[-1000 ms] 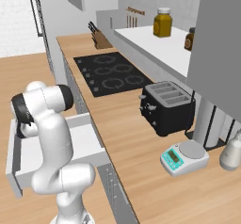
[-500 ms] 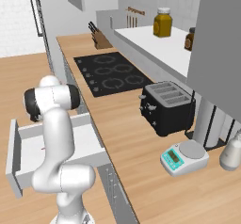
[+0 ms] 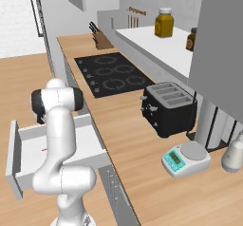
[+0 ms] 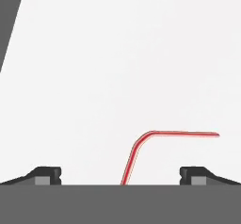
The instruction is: Take a straw from the drawer in front and place it inside the glass cup on the dining counter.
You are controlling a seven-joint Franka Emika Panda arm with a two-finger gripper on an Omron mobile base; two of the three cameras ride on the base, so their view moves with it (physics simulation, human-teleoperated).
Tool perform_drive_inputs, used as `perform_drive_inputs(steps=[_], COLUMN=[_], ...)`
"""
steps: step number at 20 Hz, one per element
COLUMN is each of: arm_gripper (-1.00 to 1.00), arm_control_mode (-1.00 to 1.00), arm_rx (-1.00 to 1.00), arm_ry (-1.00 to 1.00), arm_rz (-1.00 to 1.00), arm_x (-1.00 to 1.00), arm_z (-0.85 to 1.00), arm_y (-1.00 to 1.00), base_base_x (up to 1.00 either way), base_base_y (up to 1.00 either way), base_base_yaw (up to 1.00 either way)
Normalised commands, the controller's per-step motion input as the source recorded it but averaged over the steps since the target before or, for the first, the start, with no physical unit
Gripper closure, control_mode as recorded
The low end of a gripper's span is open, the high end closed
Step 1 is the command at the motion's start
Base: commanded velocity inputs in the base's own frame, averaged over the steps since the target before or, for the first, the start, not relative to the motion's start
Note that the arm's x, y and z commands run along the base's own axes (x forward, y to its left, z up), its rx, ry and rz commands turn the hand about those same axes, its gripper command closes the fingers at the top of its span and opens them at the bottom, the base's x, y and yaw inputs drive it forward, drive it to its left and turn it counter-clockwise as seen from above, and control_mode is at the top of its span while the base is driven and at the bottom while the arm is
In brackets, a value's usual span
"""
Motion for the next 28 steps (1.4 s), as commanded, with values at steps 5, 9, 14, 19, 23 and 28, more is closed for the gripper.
perform_drive_inputs(steps=[5, 9, 14, 19, 23, 28], arm_gripper=[-1.0, -1.0, -1.0, -1.0, -1.0, -1.0], arm_control_mode=[-1.0, -1.0, -1.0, -1.0, -1.0, -1.0], arm_rx=[0.0, 0.0, 0.05, 0.03, 0.0, 0.0], arm_ry=[0.0, 0.03, 0.04, 0.04, 0.05, 0.03], arm_rz=[-0.17, -0.13, -0.19, -0.23, -0.21, -0.19], arm_x=[0.0, -0.03, -0.12, 0.0, 0.0, 0.01], arm_z=[-0.38, -0.37, -0.16, -0.13, -0.24, -0.27], arm_y=[-0.56, -0.08, 0.04, 0.09, 0.1, 0.13], base_base_x=[0.0, 0.0, 0.0, 0.0, 0.0, 0.0], base_base_y=[0.0, 0.0, 0.0, 0.0, 0.0, 0.0], base_base_yaw=[0.0, 0.0, 0.0, 0.0, 0.0, 0.0])
